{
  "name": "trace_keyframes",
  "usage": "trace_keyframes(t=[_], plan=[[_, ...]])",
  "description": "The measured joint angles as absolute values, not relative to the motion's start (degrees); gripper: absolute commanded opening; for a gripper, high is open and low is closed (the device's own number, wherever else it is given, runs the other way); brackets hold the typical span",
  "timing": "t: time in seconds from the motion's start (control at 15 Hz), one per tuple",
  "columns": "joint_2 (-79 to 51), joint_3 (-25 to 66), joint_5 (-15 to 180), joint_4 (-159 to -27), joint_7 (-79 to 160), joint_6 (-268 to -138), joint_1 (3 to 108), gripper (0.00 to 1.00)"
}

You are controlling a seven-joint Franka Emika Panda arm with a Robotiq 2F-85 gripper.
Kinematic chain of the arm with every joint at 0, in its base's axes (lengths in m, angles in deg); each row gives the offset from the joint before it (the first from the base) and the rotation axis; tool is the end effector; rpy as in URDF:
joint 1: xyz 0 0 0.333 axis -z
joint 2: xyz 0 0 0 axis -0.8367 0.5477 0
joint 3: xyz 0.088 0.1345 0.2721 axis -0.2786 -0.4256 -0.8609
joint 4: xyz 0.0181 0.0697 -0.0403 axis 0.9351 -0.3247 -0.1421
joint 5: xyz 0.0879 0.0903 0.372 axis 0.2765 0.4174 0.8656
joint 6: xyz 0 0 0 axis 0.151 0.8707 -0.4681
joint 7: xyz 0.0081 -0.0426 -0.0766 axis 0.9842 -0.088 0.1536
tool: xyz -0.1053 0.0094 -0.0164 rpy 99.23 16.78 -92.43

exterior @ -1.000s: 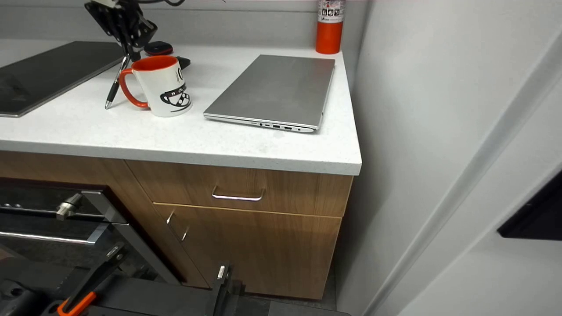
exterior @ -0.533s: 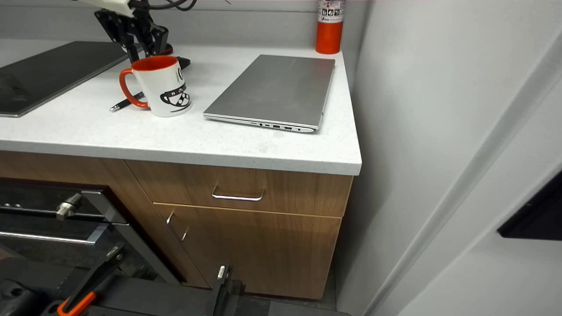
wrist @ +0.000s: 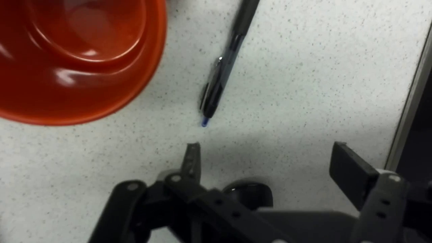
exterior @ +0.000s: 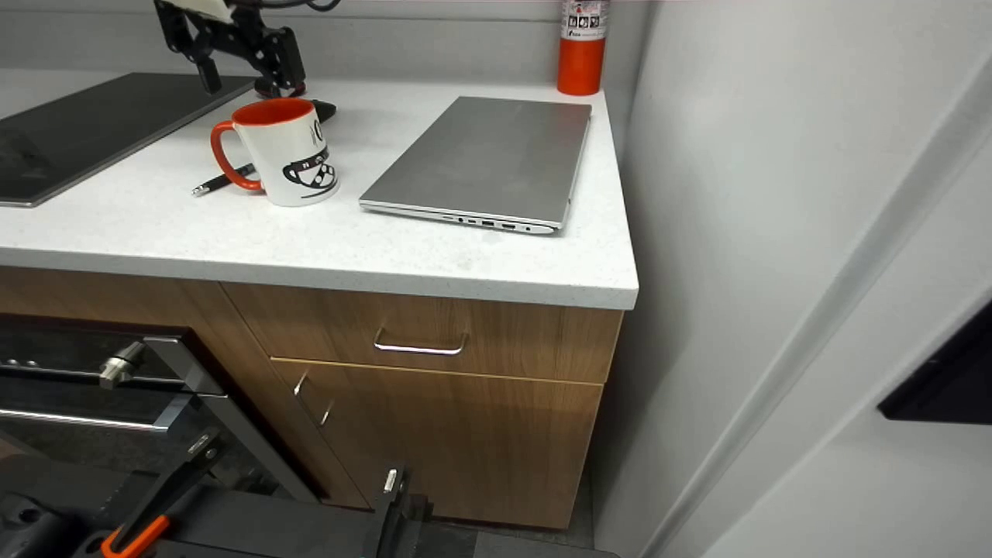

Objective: Take the pen from the mug cup and put it on the kitchen unit

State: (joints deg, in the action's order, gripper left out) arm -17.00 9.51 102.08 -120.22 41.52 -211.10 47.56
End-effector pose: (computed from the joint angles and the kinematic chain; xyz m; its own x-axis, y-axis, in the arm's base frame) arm 0.5729 0.1602 0.3275 0.9923 -0.0124 0.1230 0.0175 -0.9708 -0.2392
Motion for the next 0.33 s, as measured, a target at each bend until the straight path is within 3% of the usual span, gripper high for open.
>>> trace_keyframes(t=[0.33], plan=[[-17.0, 9.2, 102.1, -119.3, 41.5, -208.1, 47.6, 1.0]])
